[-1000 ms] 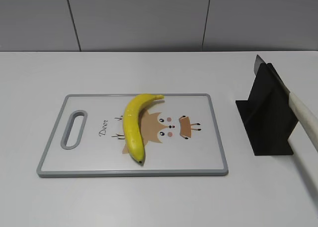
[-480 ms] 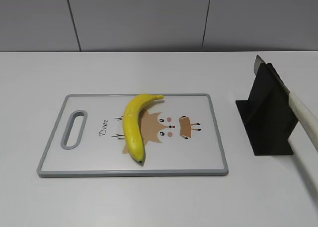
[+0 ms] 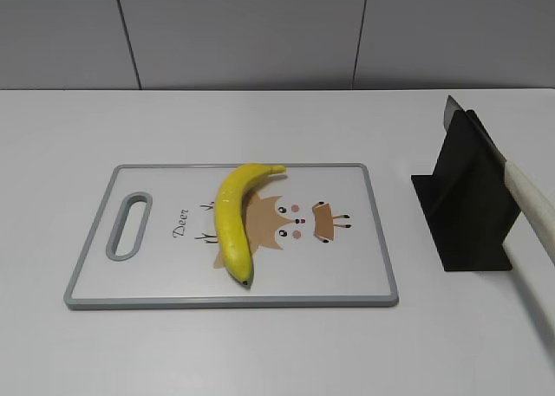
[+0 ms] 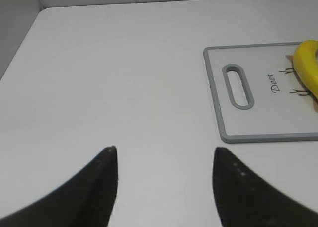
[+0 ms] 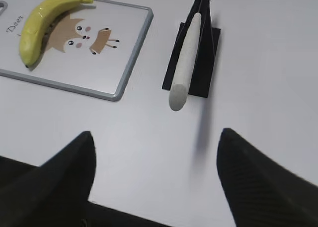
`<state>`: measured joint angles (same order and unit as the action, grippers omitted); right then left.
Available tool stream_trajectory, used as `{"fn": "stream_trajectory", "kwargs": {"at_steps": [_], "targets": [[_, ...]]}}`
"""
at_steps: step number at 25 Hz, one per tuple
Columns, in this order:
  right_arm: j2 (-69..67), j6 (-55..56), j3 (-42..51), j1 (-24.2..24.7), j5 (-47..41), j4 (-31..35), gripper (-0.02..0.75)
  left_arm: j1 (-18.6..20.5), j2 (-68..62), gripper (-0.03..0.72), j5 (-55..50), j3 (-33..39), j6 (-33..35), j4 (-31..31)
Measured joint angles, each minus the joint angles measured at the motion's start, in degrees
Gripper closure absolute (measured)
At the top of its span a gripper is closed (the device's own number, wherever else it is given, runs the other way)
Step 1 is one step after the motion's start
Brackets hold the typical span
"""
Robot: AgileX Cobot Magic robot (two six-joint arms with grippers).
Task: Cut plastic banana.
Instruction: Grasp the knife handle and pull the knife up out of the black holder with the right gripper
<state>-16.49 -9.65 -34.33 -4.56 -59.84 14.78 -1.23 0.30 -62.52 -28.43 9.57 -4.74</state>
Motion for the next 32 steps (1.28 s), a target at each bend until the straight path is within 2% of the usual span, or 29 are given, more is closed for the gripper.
{"fn": "stream_trajectory", "kwargs": {"at_steps": [11, 19, 32], "targets": [[-25.3, 2.3, -14.3, -0.1, -6.1, -3.0, 0.152, 0.0, 0.0, 0.1, 0.0, 0.0, 0.0, 0.0], [-39.4, 6.0, -22.7, -7.0, -9.4, -8.2, 0.177, 0.0, 0.0, 0.1, 0.0, 0.0, 0.0, 0.0], [-58.9, 9.7, -26.1, -7.9, -8.6, -10.4, 0.183, 0.0, 0.0, 0.113, 0.0, 0.0, 0.1, 0.0]]}}
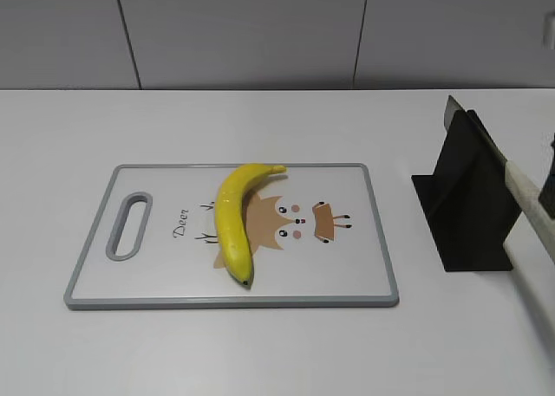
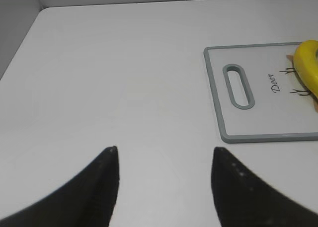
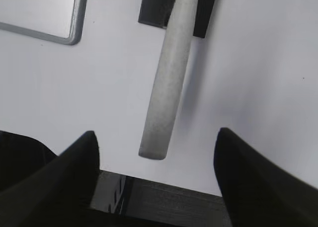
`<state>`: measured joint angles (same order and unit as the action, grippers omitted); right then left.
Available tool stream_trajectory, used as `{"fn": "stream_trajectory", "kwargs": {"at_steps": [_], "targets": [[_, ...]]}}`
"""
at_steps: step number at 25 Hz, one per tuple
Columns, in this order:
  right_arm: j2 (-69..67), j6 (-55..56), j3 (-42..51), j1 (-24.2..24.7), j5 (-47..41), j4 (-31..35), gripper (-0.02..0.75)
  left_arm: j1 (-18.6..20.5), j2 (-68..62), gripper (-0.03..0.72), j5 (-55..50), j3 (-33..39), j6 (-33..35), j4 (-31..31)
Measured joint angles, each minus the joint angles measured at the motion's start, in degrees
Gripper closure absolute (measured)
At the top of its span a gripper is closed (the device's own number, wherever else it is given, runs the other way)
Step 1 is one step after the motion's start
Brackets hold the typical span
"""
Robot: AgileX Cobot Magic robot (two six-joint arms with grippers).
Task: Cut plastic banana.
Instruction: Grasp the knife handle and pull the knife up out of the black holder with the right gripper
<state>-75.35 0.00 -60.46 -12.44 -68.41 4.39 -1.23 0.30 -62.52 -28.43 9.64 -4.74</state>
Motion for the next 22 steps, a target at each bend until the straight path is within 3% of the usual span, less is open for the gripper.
{"fn": "stream_trajectory", "kwargs": {"at_steps": [22], "targets": [[-17.1, 4.7, 0.5, -0.2, 7.4, -3.4, 0.183, 0.0, 0.0, 0.135, 0.0, 0.0, -0.1, 0.0]]}}
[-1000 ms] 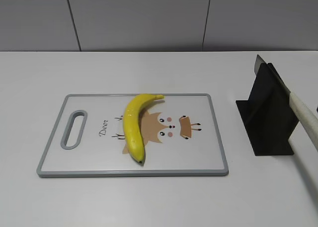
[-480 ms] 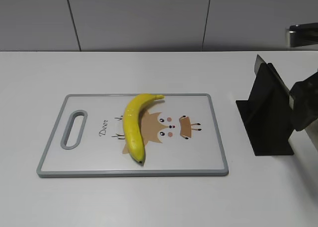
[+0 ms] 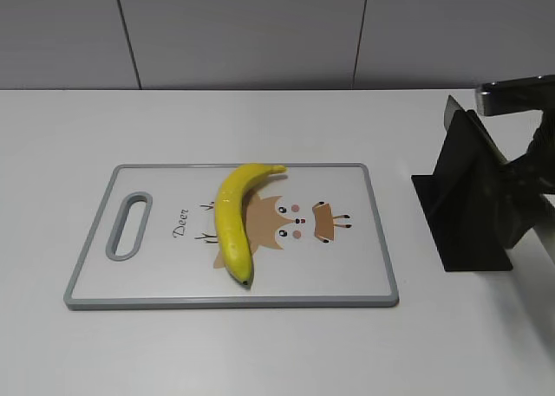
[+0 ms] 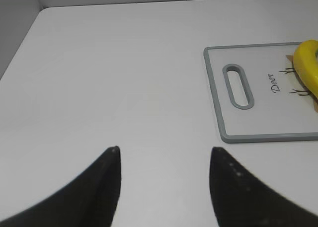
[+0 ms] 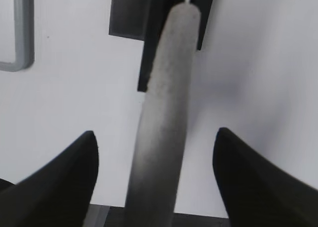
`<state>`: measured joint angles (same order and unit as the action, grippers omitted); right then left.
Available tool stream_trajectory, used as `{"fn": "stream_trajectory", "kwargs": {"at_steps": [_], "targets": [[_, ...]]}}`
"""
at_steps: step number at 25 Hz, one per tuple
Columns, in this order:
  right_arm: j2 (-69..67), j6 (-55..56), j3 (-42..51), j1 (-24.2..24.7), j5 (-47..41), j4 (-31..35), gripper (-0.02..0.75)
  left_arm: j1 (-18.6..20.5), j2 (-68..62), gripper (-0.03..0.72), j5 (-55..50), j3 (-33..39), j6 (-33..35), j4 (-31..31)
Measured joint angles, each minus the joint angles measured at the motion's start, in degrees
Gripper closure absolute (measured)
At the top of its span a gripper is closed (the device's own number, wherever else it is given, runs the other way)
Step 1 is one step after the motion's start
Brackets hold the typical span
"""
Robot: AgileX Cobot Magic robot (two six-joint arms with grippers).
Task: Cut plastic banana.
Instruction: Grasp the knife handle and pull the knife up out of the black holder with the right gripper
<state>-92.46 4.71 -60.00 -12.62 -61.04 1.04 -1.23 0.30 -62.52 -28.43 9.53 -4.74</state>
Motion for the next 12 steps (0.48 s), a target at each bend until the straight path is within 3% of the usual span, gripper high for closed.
{"fn": "stream_trajectory", "kwargs": {"at_steps": [6, 8, 12], "targets": [[-0.6, 1.8, 1.0, 0.0, 1.1, -0.2, 0.22, 0.0, 0.0, 0.136, 0.0, 0.0, 0.1, 0.0], [-0.6, 1.9, 1.0, 0.0, 1.1, -0.3, 0.303, 0.0, 0.0, 0.136, 0.0, 0.0, 0.0, 0.0], [-0.6, 2.5, 1.0, 0.0, 1.1, -0.1, 0.563, 0.0, 0.0, 0.136, 0.0, 0.0, 0.0, 0.0]]}}
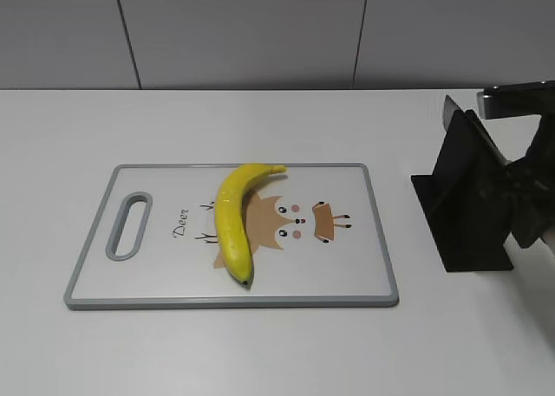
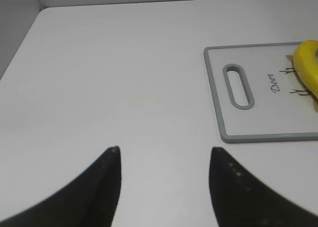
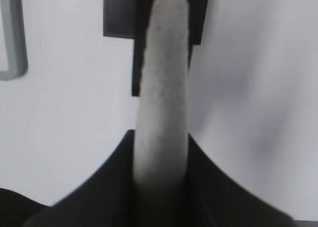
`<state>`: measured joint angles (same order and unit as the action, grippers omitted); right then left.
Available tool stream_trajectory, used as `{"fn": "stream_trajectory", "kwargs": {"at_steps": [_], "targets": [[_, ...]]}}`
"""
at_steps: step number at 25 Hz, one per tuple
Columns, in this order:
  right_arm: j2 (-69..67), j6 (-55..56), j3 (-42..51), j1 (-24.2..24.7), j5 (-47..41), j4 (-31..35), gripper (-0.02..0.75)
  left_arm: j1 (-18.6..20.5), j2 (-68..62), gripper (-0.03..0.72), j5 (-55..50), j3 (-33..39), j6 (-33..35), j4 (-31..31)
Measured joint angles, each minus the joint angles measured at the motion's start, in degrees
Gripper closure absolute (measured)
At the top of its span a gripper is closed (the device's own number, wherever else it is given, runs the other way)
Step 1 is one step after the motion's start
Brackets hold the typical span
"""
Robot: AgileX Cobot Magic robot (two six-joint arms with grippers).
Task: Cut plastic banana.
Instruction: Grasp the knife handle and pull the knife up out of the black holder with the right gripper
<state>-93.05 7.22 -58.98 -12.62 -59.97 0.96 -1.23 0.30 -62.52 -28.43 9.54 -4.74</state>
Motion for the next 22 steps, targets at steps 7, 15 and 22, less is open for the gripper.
{"fn": "stream_trajectory", "kwargs": {"at_steps": [7, 15, 22], "targets": [[0.5, 0.6, 0.1, 0.0, 0.0, -0.1, 0.56, 0.0, 0.0, 0.136, 0.0, 0.0, 0.0, 0.0], [7.1, -0.1, 0.1, 0.0, -0.1, -0.5, 0.561, 0.0, 0.0, 0.136, 0.0, 0.0, 0.0, 0.0], [13.2, -2.3, -0.2, 0.0, -0.5, -1.0, 0.561, 0.0, 0.0, 0.136, 0.0, 0.0, 0.0, 0.0]]}}
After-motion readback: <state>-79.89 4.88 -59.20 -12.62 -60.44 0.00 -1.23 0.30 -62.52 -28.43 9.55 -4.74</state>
